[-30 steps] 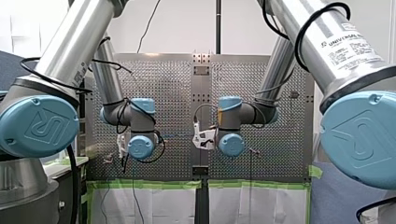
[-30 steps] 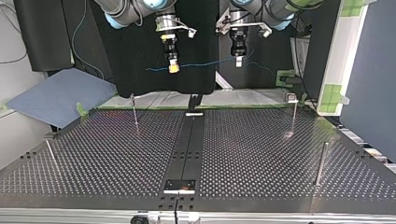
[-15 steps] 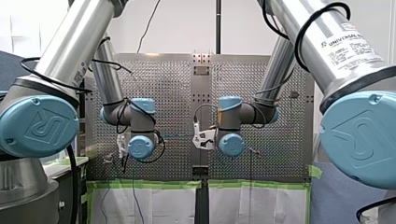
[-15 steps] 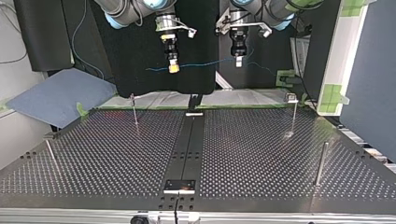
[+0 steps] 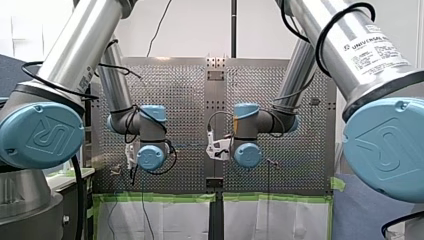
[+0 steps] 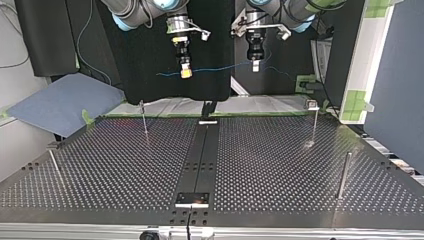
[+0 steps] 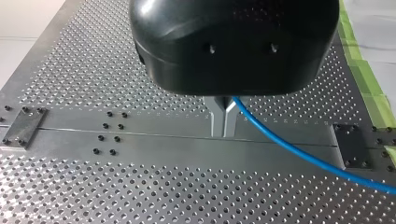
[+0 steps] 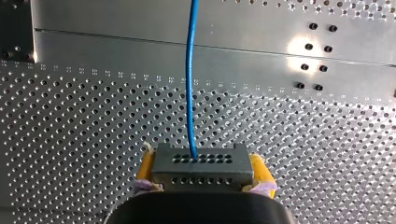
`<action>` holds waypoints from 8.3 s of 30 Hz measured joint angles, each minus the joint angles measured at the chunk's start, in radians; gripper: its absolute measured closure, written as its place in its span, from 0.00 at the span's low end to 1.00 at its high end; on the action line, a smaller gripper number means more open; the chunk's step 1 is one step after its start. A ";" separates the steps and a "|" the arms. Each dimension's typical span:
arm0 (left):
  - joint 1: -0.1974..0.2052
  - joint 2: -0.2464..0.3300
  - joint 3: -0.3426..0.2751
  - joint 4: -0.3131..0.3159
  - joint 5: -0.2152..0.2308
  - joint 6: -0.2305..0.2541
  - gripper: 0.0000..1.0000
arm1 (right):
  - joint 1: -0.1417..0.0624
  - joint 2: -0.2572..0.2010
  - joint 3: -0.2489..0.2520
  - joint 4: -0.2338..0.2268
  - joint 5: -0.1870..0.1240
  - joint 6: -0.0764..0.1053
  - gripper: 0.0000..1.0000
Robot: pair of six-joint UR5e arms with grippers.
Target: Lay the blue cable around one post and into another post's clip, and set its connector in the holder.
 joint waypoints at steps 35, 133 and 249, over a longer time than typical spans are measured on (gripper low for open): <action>0.000 0.001 0.003 0.000 -0.001 0.001 1.00 | 0.001 0.001 0.001 0.001 0.000 0.001 1.00; 0.006 0.056 0.019 0.027 0.112 -0.100 1.00 | 0.056 0.079 -0.008 0.042 0.008 0.016 1.00; 0.279 0.666 0.309 -0.704 0.048 -0.206 1.00 | 0.022 -0.256 -0.442 0.582 -0.228 0.216 1.00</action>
